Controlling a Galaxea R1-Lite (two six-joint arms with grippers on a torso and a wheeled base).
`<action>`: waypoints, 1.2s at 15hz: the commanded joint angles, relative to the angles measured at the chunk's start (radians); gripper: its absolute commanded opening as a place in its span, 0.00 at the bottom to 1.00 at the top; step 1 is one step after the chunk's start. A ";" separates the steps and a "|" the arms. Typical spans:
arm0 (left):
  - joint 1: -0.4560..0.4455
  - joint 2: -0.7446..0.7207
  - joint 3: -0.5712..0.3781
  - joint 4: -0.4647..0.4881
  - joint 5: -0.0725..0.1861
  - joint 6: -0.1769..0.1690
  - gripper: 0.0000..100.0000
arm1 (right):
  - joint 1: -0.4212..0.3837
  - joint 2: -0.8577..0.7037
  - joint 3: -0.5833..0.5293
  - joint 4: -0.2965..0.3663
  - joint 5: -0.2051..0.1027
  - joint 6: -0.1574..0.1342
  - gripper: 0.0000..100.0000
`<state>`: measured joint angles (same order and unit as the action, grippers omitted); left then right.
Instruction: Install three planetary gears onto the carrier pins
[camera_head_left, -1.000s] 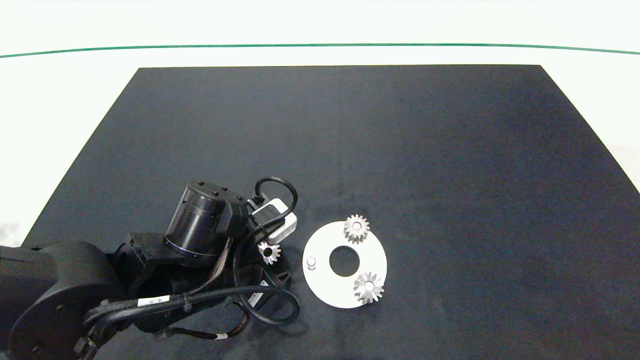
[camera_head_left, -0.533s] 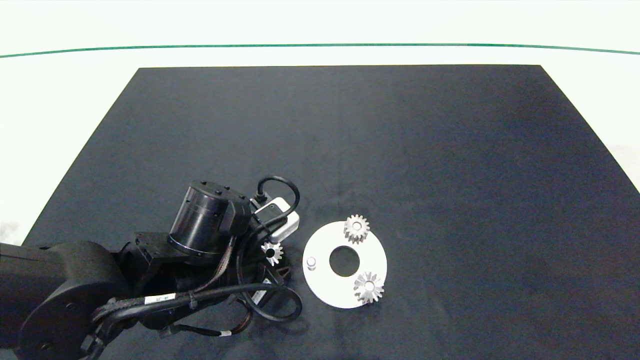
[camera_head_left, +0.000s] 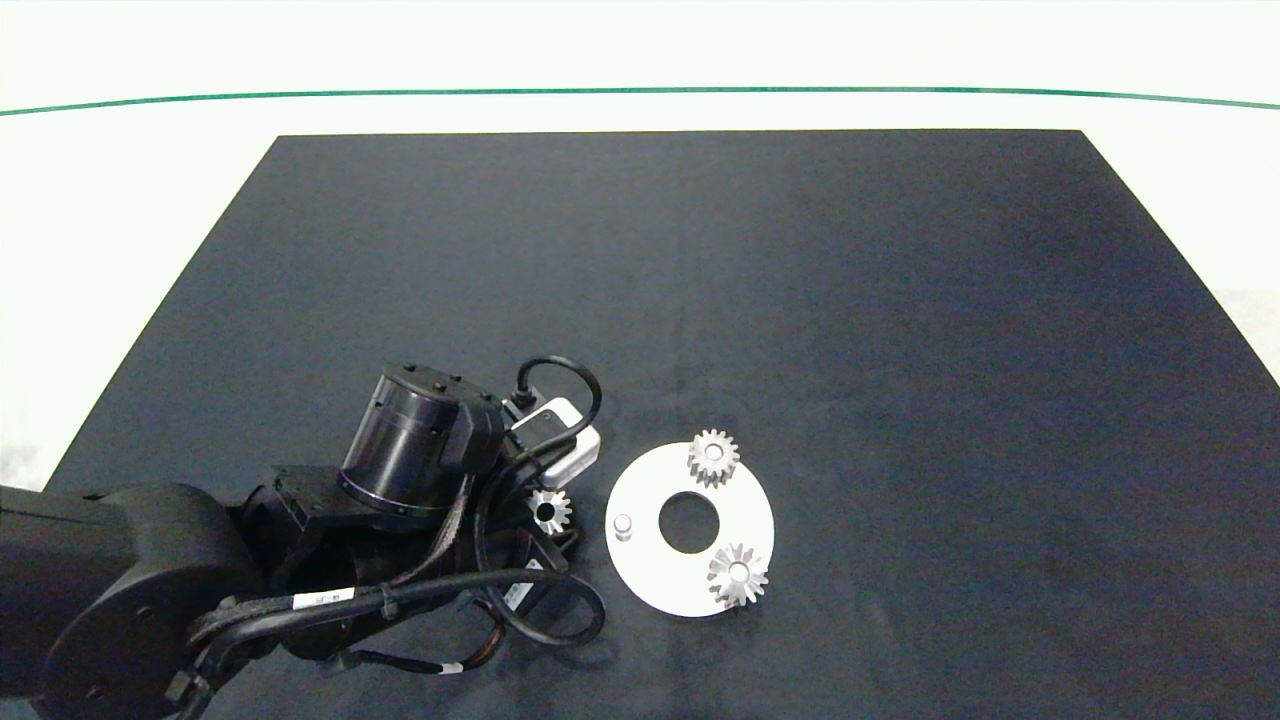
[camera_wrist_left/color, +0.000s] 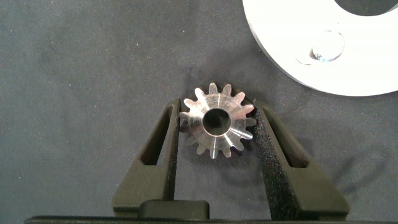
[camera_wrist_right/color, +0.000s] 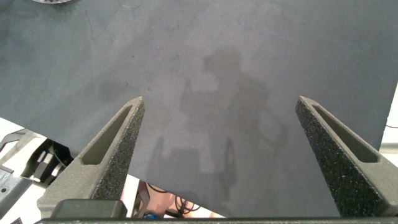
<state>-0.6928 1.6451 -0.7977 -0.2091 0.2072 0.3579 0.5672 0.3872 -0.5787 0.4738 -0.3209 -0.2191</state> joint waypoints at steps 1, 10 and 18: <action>0.001 0.005 0.000 -0.003 0.001 0.003 0.33 | 0.000 0.001 0.000 0.002 -0.001 -0.002 1.00; 0.001 0.007 -0.002 -0.013 0.001 0.003 0.15 | 0.000 -0.001 0.002 0.002 -0.001 -0.002 1.00; 0.004 0.001 0.003 -0.012 0.001 0.006 0.00 | 0.000 -0.001 0.000 0.002 -0.001 -0.002 1.00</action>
<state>-0.6889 1.6487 -0.7947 -0.2206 0.2064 0.3613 0.5672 0.3849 -0.5768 0.4734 -0.3204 -0.2194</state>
